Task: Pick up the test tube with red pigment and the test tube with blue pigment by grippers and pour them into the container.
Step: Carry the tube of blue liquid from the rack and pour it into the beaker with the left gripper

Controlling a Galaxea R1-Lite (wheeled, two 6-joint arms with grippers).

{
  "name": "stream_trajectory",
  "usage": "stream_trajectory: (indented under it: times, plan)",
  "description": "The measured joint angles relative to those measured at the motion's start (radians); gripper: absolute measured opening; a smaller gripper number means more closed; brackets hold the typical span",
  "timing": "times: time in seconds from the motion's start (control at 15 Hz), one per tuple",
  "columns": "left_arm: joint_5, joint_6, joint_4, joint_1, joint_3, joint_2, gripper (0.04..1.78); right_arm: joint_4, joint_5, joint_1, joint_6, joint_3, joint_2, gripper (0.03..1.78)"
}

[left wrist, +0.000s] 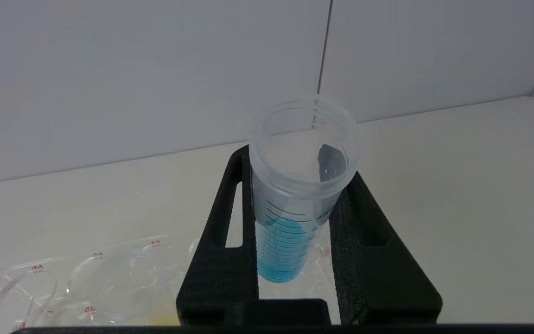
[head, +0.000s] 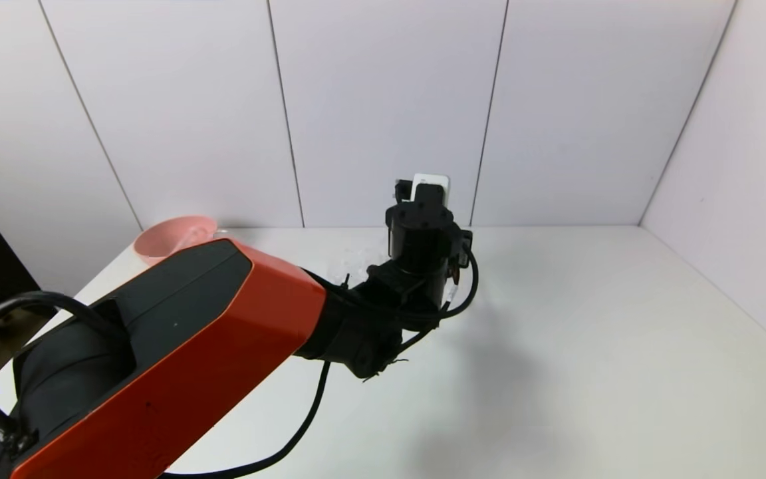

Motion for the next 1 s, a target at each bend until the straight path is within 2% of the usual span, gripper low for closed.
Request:
stream_trajectory:
  times: [0.53, 1.0]
  plan:
    - [0.009, 0.039, 0.011, 0.019, 0.022, -0.105, 0.46, 0.0, 0.0, 0.0, 0.0, 0.0, 0.0, 1.77]
    - [0.008, 0.085, 0.006, 0.115, 0.104, -0.219, 0.46, 0.0, 0.0, 0.0, 0.0, 0.0, 0.0, 1.77]
